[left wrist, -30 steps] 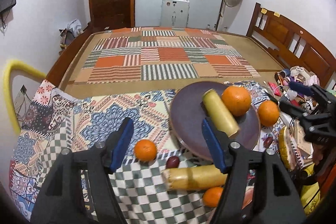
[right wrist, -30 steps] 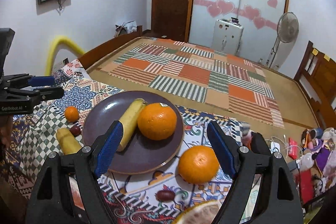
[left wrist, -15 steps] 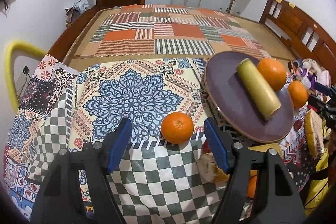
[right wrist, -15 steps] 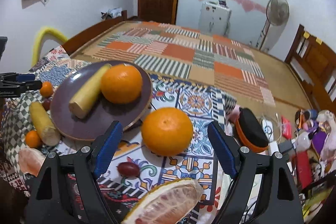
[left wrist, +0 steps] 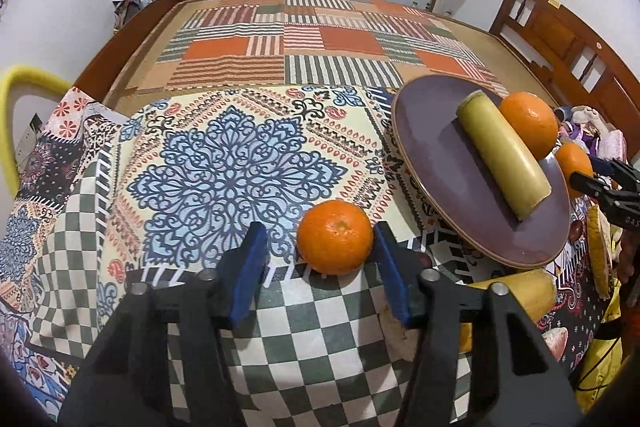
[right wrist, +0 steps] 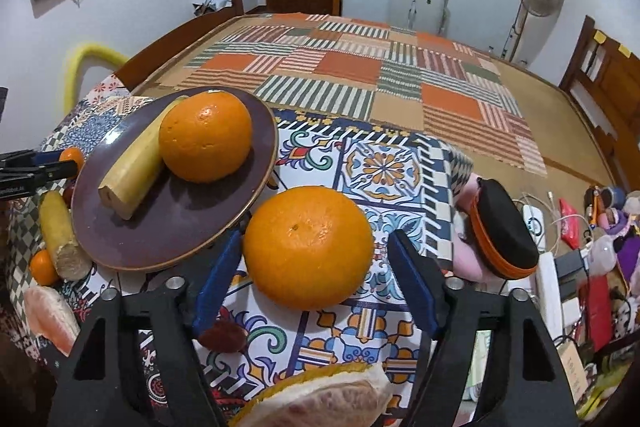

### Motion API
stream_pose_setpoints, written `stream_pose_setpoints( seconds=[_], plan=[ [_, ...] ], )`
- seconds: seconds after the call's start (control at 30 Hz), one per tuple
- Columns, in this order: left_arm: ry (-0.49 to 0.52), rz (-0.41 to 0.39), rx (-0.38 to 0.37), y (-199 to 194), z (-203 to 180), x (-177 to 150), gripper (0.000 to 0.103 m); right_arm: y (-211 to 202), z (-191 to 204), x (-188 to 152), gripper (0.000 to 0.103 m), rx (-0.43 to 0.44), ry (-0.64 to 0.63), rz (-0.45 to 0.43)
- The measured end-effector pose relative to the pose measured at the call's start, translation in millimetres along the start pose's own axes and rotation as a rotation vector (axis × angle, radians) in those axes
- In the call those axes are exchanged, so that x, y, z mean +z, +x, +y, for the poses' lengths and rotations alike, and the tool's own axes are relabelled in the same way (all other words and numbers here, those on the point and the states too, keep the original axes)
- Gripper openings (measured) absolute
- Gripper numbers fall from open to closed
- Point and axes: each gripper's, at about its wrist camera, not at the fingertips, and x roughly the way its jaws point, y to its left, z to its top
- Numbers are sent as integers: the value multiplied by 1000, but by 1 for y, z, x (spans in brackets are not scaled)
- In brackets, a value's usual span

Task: Organize fruits
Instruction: 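Grasp a small tangerine with the left tool while the right tool grasps the second orange, then lower the tangerine and orange onto the purple plate and open both tools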

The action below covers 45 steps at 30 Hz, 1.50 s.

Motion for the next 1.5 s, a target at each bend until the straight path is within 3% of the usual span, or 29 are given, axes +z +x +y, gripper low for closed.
stream_pose_setpoints(
  seconds=[0.13,0.37,1.0,1.23,1.5],
  plan=[
    [0,9,-30,4,-5,2,38,1,3,1,65,5,-7,6],
    [13,-9,-23,-2,-12,1,37,-2,6,0,63,3,-25,-5],
    [72,-182,-42,-71,-54,23,37,-49,37,20,63,60,-61,-171],
    [104,-185,-69,-68,-72,26,37,-33,55,19,63,97,-89,-143],
    [125,-131,-92,-43,-88,24,37,-10,69,16,63,119,-119,-81]
  ],
)
